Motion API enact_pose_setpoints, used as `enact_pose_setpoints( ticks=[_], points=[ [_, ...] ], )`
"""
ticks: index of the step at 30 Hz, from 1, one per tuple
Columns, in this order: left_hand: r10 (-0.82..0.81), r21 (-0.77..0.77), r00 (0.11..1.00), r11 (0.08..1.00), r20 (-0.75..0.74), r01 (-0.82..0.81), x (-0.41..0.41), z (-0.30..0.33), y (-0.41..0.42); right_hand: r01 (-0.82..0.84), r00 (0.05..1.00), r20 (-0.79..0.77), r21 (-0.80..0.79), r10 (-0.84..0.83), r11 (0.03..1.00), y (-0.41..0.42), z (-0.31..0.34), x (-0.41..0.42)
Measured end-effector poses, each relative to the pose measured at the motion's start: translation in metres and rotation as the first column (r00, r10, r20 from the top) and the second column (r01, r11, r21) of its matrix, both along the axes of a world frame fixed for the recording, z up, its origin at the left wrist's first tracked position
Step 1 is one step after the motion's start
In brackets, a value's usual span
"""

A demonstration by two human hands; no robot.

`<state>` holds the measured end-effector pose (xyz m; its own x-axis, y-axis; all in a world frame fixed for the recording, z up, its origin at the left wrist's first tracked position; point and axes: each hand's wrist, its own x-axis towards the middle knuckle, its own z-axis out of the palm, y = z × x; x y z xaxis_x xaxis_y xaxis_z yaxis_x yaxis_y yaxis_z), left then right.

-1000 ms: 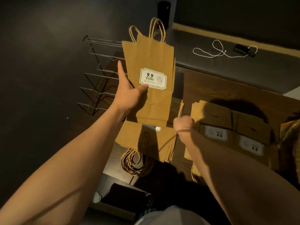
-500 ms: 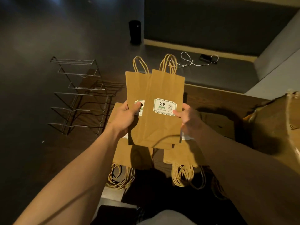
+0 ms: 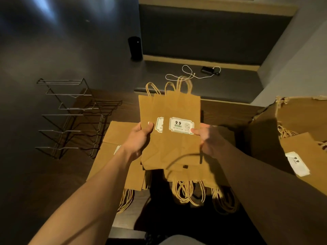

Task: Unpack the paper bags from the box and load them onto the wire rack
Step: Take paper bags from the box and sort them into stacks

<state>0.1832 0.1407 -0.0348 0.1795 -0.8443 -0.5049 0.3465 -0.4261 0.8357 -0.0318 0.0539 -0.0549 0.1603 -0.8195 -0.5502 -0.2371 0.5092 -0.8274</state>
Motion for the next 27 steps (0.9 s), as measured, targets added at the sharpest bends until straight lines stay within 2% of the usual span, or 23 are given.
enact_pose_setpoints(
  ticks=[4, 6, 8, 10, 11, 12, 13, 14, 15, 16, 18, 20, 21, 22, 23, 24, 25, 26, 27],
  points=[
    [-0.123, 0.049, 0.976, 0.992, 0.178, 0.116, -0.026, 0.009, -0.003, -0.008, 0.996, 0.085, 0.091, 0.0, 0.996, 0.004, 0.003, 0.011],
    [-0.197, 0.111, 0.973, 0.977, 0.121, 0.184, -0.034, 0.01, -0.005, 0.035, 0.994, 0.104, 0.073, -0.043, 0.997, 0.003, 0.005, 0.013],
    [-0.237, 0.104, 0.966, 0.968, 0.104, 0.227, -0.036, 0.009, -0.008, 0.0, 0.998, 0.065, -0.029, 0.001, 1.0, -0.003, 0.015, 0.006],
    [-0.078, 0.013, 0.959, 0.997, 0.272, 0.077, -0.029, 0.007, -0.018, -0.15, 0.988, -0.065, -0.123, 0.143, 0.981, -0.014, 0.034, -0.005],
    [0.048, -0.073, 0.89, 0.997, 0.453, -0.017, -0.024, 0.01, -0.022, -0.257, 0.96, -0.155, -0.146, 0.235, 0.955, -0.019, 0.045, -0.008],
    [0.126, -0.172, 0.73, 0.985, 0.671, -0.012, -0.02, 0.016, -0.025, -0.37, 0.912, -0.251, -0.156, 0.326, 0.916, -0.024, 0.056, -0.009],
    [0.13, -0.223, 0.502, 0.966, 0.855, 0.129, -0.019, 0.023, -0.03, -0.477, 0.851, -0.331, -0.161, 0.408, 0.864, -0.026, 0.069, -0.008],
    [0.094, -0.19, 0.287, 0.925, 0.953, 0.329, -0.021, 0.033, -0.033, -0.564, 0.793, -0.379, -0.165, 0.476, 0.809, -0.028, 0.081, -0.004],
    [0.025, -0.085, 0.125, 0.862, 0.992, 0.5, -0.025, 0.042, -0.037, -0.638, 0.737, -0.414, -0.164, 0.534, 0.753, -0.028, 0.093, 0.002],
    [-0.075, 0.056, 0.007, 0.802, 0.997, 0.594, -0.03, 0.05, -0.043, -0.699, 0.684, -0.446, -0.171, 0.578, 0.695, -0.029, 0.104, 0.008],
    [-0.26, 0.274, -0.115, 0.732, 0.959, 0.624, -0.041, 0.065, -0.054, -0.804, 0.559, -0.548, -0.177, 0.622, 0.567, -0.028, 0.12, 0.02],
    [-0.423, 0.398, -0.118, 0.671, 0.898, 0.626, -0.041, 0.077, -0.066, -0.871, 0.446, -0.645, -0.153, 0.621, 0.467, -0.025, 0.125, 0.026],
    [-0.519, 0.443, -0.08, 0.628, 0.851, 0.64, -0.038, 0.083, -0.07, -0.872, 0.438, -0.654, -0.14, 0.618, 0.469, -0.025, 0.124, 0.027],
    [-0.608, 0.48, -0.039, 0.583, 0.793, 0.656, -0.034, 0.087, -0.071, -0.848, 0.48, -0.628, -0.152, 0.613, 0.508, -0.024, 0.12, 0.027],
    [-0.689, 0.502, 0.013, 0.541, 0.725, 0.675, -0.028, 0.086, -0.072, -0.796, 0.56, -0.594, -0.193, 0.577, 0.574, -0.024, 0.116, 0.026],
    [-0.751, 0.496, 0.091, 0.517, 0.654, 0.698, -0.024, 0.082, -0.07, -0.722, 0.64, -0.606, -0.263, 0.472, 0.64, -0.028, 0.112, 0.023],
    [-0.775, 0.442, 0.221, 0.541, 0.591, 0.716, -0.02, 0.077, -0.065, -0.639, 0.686, -0.669, -0.366, 0.287, 0.677, -0.034, 0.109, 0.018],
    [-0.746, 0.351, 0.394, 0.622, 0.537, 0.7, -0.017, 0.069, -0.057, -0.537, 0.711, -0.698, -0.457, 0.088, 0.709, -0.038, 0.104, 0.01],
    [-0.661, 0.243, 0.585, 0.734, 0.47, 0.634, -0.015, 0.059, -0.05, -0.404, 0.757, -0.653, -0.503, -0.029, 0.764, -0.042, 0.1, 0.002]
  ],
)
